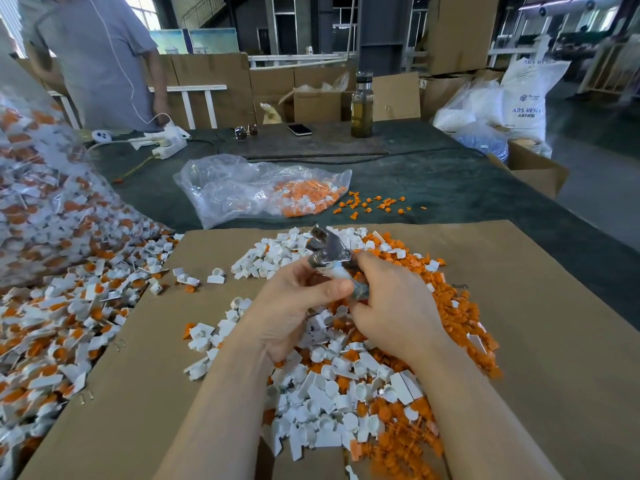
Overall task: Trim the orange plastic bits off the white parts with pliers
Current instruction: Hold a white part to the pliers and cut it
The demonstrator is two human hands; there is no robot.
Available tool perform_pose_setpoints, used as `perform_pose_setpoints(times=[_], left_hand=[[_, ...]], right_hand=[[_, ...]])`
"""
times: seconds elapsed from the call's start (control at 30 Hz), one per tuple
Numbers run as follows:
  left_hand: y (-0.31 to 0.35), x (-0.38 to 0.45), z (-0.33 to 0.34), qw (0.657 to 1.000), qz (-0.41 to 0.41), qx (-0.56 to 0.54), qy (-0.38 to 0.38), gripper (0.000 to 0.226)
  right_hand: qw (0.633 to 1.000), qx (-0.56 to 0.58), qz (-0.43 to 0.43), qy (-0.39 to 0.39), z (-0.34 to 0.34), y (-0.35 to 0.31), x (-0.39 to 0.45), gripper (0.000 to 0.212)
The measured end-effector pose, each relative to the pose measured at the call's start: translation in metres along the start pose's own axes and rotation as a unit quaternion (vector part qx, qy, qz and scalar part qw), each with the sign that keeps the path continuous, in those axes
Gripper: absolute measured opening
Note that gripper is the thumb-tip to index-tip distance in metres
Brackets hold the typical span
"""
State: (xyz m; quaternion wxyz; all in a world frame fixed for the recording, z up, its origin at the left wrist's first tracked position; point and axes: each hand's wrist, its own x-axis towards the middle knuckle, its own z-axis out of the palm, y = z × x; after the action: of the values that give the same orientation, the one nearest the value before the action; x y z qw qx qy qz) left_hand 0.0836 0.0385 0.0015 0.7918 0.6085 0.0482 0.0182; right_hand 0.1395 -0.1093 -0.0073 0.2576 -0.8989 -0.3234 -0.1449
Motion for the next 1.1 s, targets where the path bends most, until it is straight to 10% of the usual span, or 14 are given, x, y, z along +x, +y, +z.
perform_pose_setpoints(times=[0.3,0.5,0.57,0.67,0.73,0.9,1.1], left_hand=[[-0.003,0.004,-0.005,0.996,0.036,-0.018,0.08,0.034],[-0.003,0.005,0.001,0.974,0.066,0.146,0.163,0.039],[-0.005,0.009,0.0,0.914,0.06,0.329,0.23,0.054],[-0.014,0.01,-0.008,0.728,-0.013,0.61,0.314,0.067],[-0.019,0.009,-0.013,0.683,-0.075,0.649,0.326,0.075],[-0.023,0.014,-0.016,0.711,-0.184,0.622,0.27,0.086],[-0.022,0.016,-0.008,0.765,-0.106,0.584,0.249,0.067]], right_hand=[[0.996,-0.024,0.023,-0.081,-0.004,0.001,0.0,0.062],[0.998,0.02,0.059,-0.026,0.003,-0.001,0.0,0.041],[0.996,-0.001,0.085,0.013,0.004,0.001,0.001,0.033],[0.985,-0.057,0.159,0.038,0.004,0.009,0.003,0.032],[0.974,-0.085,0.209,0.04,0.004,0.014,0.004,0.039],[0.939,-0.155,0.306,0.0,0.003,0.016,0.0,0.057],[0.946,-0.127,0.291,-0.062,0.004,0.015,0.002,0.05]])
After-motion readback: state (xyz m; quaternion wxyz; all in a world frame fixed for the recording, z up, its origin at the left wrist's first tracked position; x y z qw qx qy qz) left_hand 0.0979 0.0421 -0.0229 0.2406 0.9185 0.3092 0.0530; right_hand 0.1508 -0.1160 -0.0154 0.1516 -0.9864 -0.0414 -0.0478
